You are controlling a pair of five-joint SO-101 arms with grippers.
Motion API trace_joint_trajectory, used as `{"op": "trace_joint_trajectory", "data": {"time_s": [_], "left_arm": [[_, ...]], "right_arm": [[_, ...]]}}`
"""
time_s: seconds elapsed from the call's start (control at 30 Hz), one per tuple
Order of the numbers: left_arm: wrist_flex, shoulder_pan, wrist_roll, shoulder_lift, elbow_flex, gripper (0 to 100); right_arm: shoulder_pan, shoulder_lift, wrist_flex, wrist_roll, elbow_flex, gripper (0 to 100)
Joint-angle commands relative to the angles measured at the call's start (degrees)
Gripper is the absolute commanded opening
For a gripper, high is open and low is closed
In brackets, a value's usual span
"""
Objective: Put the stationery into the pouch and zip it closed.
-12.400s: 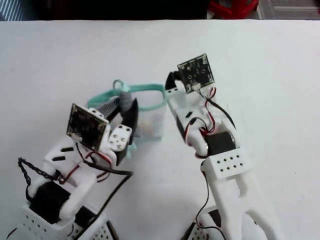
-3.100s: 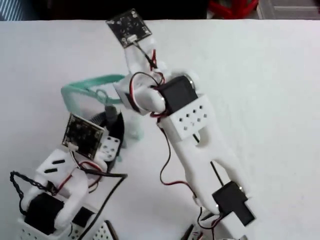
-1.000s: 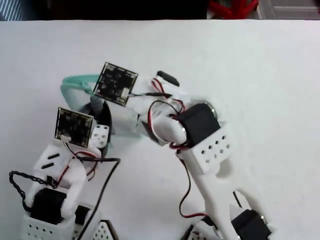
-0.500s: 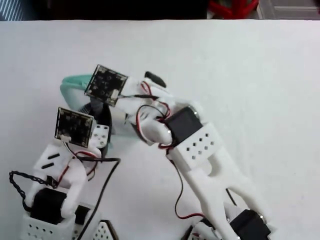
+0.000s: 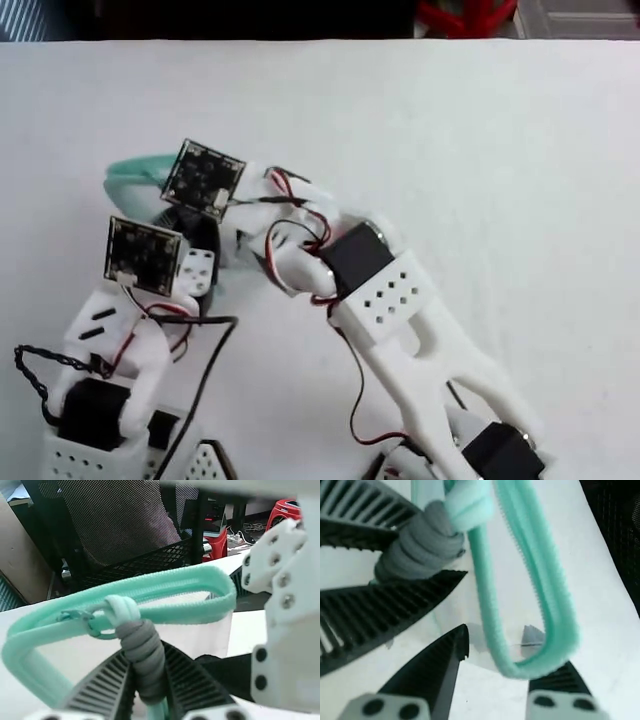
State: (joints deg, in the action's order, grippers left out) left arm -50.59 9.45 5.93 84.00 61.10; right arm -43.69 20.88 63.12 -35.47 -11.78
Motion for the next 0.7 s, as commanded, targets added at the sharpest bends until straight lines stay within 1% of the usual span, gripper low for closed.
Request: {"op": "trace_joint_trajectory", "data": {"time_s": [0.0, 0.1, 0.23, 0.37, 0.53, 0.67], "left_arm": [[1.14, -0.13, -0.53, -0.40, -0.18, 2], [1.41, -0.13, -0.53, -0.40, -0.18, 2], [2.11, -0.22, -0.53, -0.40, -0.44, 2], [2.46, -0.40, -0.53, -0.40, -0.18, 2], [2.73, -4.62, -0.53, -0.40, -0.44, 2], [2.37, -5.05, -0.53, -0.40, -0.44, 2]], "right_arm": [[-0.13, 1.45, -1.71, 0.53, -0.44, 9.8], [-0.48, 1.98, -1.45, 0.53, -2.02, 9.5], [-2.95, 1.98, 0.66, 0.53, -2.46, 1.8], [-5.85, 5.67, 2.33, 0.53, -4.31, 2.1], [-6.11, 12.79, -6.02, 0.62, -13.45, 2.1], [-6.29, 14.73, -15.69, 0.62, -22.07, 2.4]]}}
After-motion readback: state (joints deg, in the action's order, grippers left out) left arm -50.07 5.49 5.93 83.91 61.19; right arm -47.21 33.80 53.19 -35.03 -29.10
